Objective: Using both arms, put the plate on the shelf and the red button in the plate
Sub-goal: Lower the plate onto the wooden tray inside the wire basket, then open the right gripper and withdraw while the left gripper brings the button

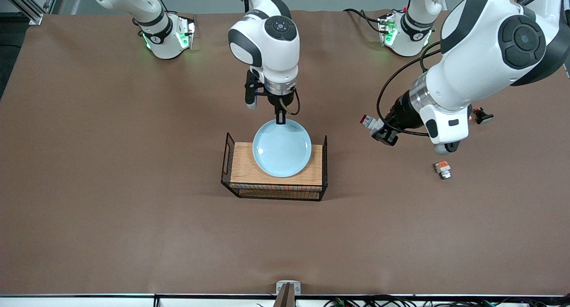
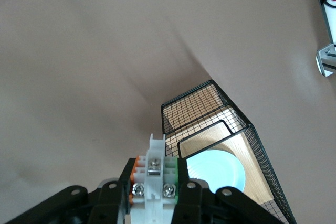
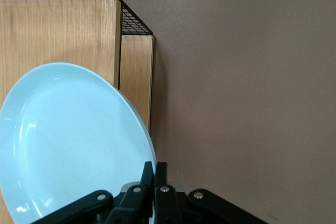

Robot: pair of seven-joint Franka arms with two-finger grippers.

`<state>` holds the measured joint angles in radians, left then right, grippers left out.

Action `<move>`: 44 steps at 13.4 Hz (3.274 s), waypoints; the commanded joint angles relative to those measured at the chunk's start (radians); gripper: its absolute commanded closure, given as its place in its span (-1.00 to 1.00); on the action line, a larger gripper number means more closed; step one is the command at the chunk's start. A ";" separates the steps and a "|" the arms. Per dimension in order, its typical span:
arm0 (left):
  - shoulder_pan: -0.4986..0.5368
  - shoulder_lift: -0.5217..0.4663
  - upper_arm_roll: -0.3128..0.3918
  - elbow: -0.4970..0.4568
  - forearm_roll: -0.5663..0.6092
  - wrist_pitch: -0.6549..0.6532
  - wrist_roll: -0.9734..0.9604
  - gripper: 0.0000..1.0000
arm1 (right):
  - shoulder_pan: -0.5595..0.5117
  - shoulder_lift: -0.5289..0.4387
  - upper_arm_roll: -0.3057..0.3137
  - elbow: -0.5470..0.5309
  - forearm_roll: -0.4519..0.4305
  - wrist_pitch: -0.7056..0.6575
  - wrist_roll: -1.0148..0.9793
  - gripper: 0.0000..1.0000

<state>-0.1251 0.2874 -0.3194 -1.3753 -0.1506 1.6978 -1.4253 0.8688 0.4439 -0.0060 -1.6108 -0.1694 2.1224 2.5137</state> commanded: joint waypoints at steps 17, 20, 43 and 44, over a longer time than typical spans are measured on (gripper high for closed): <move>0.004 -0.007 -0.001 -0.005 0.000 0.006 0.019 0.41 | -0.045 0.078 -0.009 0.210 -0.026 -0.143 -0.148 -1.00; 0.002 -0.007 -0.001 -0.005 0.000 0.006 0.017 0.41 | -0.108 0.053 -0.011 0.284 0.065 -0.283 -0.405 -1.00; -0.549 0.324 0.290 0.148 0.125 0.365 -0.882 0.40 | -0.912 -0.165 -0.023 0.310 0.119 -0.696 -2.563 -1.00; -0.606 0.344 0.351 0.148 0.125 0.387 -0.892 0.40 | -0.916 -0.165 -0.023 0.310 0.120 -0.703 -2.557 -1.00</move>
<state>-0.6220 0.5810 -0.0789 -1.2768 -0.0475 2.0607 -2.2722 -0.0329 0.2941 -0.0451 -1.3041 -0.0496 1.4402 -0.0332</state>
